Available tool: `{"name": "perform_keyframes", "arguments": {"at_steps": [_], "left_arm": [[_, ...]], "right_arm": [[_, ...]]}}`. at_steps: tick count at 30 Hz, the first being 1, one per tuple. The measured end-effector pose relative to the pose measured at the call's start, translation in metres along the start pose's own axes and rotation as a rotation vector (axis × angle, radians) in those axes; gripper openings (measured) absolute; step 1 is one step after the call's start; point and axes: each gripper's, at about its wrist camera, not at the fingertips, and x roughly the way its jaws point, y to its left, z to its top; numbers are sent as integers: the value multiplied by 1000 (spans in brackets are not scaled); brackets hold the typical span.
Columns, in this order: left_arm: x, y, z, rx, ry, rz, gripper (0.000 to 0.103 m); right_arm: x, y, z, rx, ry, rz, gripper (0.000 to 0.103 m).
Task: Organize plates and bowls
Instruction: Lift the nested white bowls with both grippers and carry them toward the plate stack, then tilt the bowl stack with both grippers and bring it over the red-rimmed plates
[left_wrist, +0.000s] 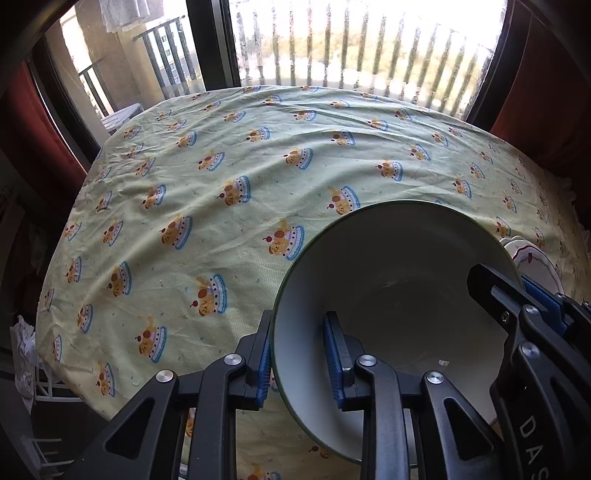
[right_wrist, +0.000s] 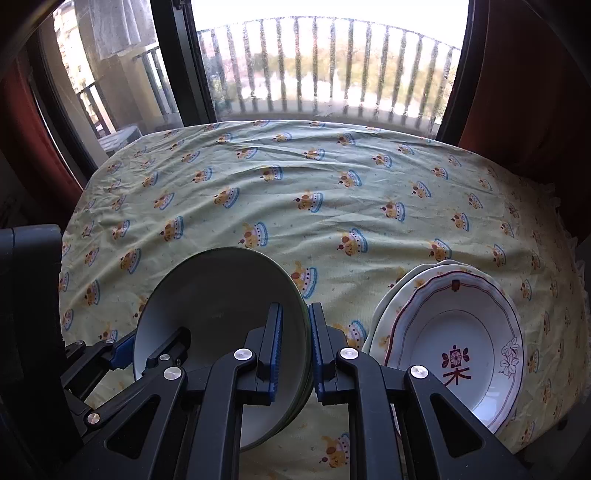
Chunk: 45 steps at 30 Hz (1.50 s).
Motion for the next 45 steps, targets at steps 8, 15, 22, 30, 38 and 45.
{"name": "perform_keyframes", "arguments": {"at_steps": [8, 15, 22, 30, 38, 45], "left_arm": [[-2, -1, -2, 20, -16, -21, 36], [-4, -2, -1, 79, -6, -70, 62], [10, 4, 3, 104, 44, -152, 71], [33, 8, 14, 119, 137, -280, 72], [45, 15, 22, 147, 186, -417, 69], [43, 15, 21, 176, 228, -469, 59]], "right_arm": [[-3, 0, -6, -5, -22, -3, 18], [-2, -6, -9, 54, 22, 7, 62], [8, -18, -17, 168, 84, -18, 63], [12, -21, -16, 248, 120, -75, 63], [19, -16, -11, 313, 158, -121, 63], [29, -12, -12, 378, 204, -109, 63]]}}
